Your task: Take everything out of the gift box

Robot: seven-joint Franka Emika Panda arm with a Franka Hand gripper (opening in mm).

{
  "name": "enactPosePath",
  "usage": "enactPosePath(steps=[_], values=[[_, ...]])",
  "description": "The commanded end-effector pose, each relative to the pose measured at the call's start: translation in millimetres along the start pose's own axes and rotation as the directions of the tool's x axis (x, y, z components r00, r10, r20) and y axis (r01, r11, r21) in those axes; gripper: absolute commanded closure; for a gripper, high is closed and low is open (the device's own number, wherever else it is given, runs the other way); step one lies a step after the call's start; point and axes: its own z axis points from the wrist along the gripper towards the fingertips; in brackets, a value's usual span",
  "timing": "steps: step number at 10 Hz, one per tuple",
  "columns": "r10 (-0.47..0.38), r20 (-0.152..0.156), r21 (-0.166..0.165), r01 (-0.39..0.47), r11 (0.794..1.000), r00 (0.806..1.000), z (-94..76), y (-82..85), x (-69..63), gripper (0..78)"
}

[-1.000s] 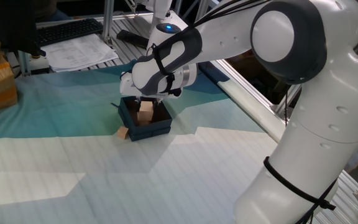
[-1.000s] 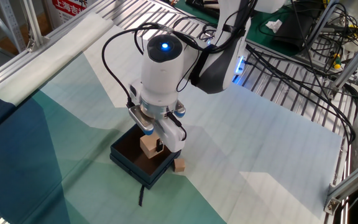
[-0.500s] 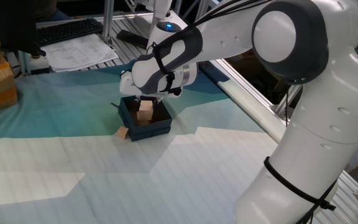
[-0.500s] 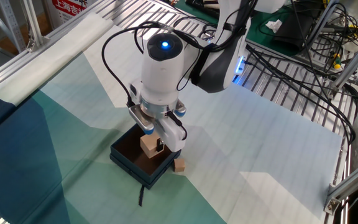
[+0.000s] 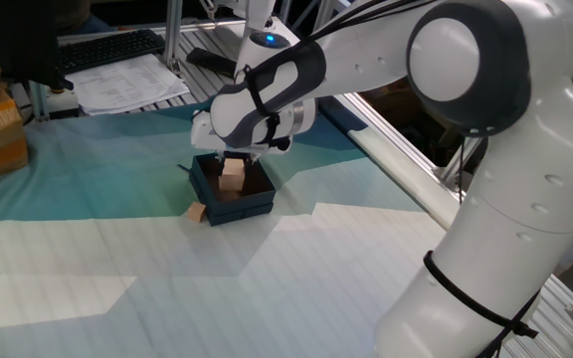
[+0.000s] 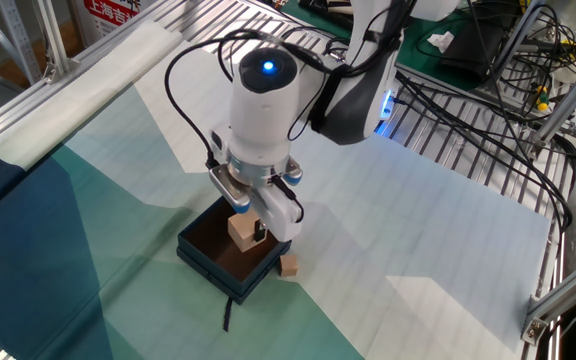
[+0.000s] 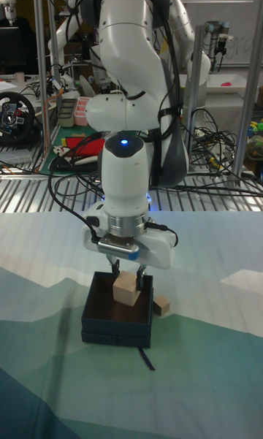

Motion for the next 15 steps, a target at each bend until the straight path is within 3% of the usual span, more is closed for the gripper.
enactPosePath(steps=[1,9,15], values=[[0.013,0.002,0.0,-0.013,1.0,1.0,-7.4,4.7,0.7,76.4],[0.035,-0.014,0.008,-0.035,0.999,0.999,-26.2,17.4,1.9,76.4],[0.068,-0.033,0.018,-0.067,0.998,0.997,-36.7,35.5,10.4,76.4]])
